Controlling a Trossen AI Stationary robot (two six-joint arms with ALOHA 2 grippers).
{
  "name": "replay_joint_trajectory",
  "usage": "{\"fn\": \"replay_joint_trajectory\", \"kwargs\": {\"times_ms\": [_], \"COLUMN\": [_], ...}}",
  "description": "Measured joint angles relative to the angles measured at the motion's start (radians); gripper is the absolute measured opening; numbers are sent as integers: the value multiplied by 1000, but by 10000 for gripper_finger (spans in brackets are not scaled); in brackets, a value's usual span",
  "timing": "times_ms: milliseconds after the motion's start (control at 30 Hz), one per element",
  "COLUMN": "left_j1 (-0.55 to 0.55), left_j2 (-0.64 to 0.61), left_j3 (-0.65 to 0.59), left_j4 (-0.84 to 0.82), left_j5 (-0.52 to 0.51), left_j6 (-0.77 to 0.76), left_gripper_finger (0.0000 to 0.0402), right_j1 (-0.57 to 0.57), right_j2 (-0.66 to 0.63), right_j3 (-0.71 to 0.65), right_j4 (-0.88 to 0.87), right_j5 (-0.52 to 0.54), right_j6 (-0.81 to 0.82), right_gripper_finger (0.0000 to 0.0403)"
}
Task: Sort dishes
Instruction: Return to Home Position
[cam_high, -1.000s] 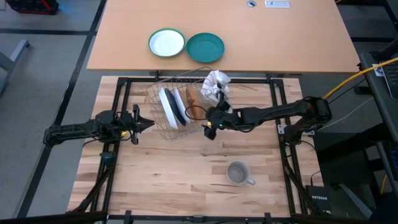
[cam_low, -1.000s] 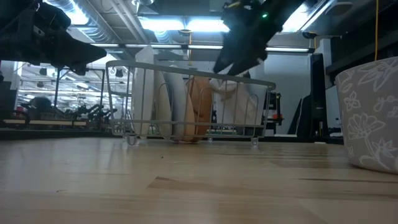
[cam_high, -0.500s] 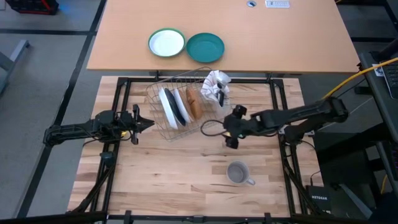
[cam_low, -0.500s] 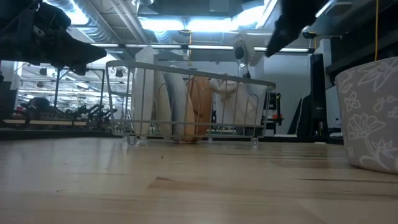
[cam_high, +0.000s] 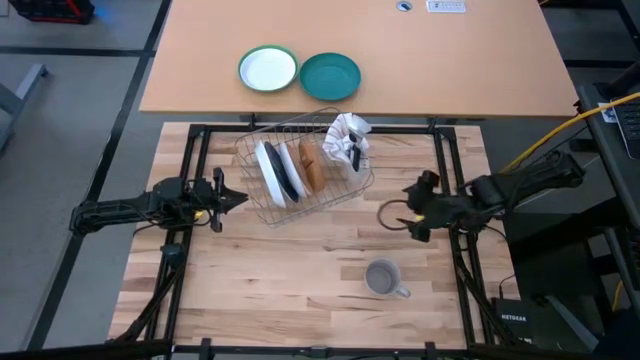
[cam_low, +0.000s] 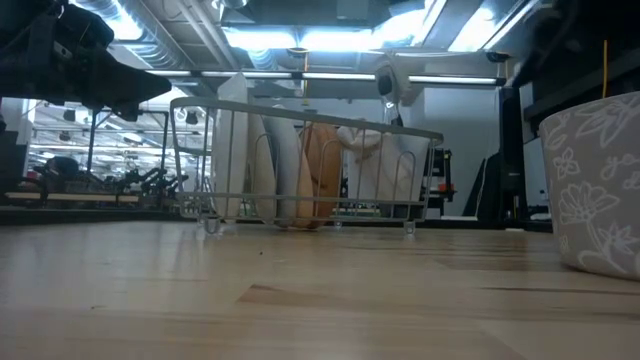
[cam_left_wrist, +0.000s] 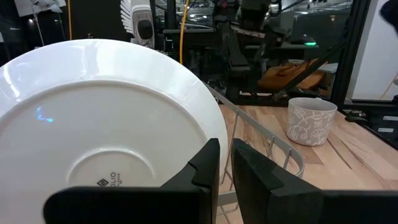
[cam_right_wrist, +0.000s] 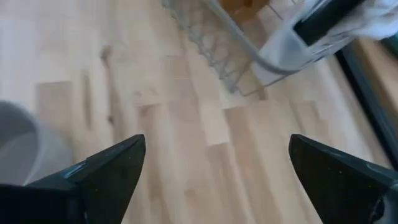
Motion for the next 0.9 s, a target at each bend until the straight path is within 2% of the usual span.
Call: {"fn": "replay_joint_trajectory", "kwargs": {"times_ms": [167, 400, 633, 900], "left_j1": [0, 0, 0, 0], "left_j2": [0, 0, 0, 0], "left_j3": [0, 0, 0, 0], "left_j4": [0, 0, 0, 0], "left_j5": [0, 0, 0, 0], "left_j6": [0, 0, 0, 0], "left_gripper_finger": [33, 33, 33, 33], "right_j1": [91, 190, 254, 286], "right_j2": [-210, -414, -563, -729], "right_j3": [-171, -405, -579, -633], "right_j4": [85, 291, 476, 543], "right_j5": [-7, 8, 78, 53], "right_j6": [39, 16, -127, -399], "right_gripper_finger": [399, 399, 399, 399]}}
